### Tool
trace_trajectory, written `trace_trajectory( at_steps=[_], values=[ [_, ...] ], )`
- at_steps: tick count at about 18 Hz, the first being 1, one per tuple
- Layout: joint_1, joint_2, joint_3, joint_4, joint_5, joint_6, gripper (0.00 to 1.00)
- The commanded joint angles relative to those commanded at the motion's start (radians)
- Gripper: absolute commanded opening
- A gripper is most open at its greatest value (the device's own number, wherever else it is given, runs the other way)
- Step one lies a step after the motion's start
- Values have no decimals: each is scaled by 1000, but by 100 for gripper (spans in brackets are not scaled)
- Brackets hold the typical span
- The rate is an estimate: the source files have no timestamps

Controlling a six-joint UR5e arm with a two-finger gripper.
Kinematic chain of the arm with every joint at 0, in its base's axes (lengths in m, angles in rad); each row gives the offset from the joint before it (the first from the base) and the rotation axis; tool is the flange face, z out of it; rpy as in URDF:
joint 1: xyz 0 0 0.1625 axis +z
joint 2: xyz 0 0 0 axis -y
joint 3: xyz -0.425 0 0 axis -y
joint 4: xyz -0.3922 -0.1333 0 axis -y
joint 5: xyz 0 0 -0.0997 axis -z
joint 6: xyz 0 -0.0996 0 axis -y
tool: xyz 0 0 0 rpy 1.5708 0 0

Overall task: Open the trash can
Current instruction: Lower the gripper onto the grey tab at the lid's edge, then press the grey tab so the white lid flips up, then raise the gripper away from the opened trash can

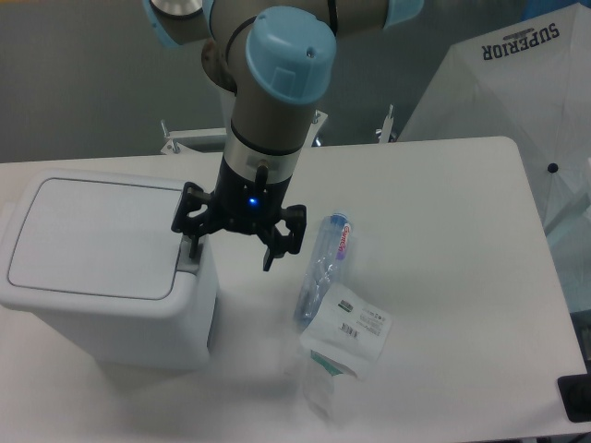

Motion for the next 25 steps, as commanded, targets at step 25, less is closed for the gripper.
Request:
trace_trajectory(
  at_steps=[25],
  values=[
    [64, 11, 49, 12, -3, 15, 100]
  ],
)
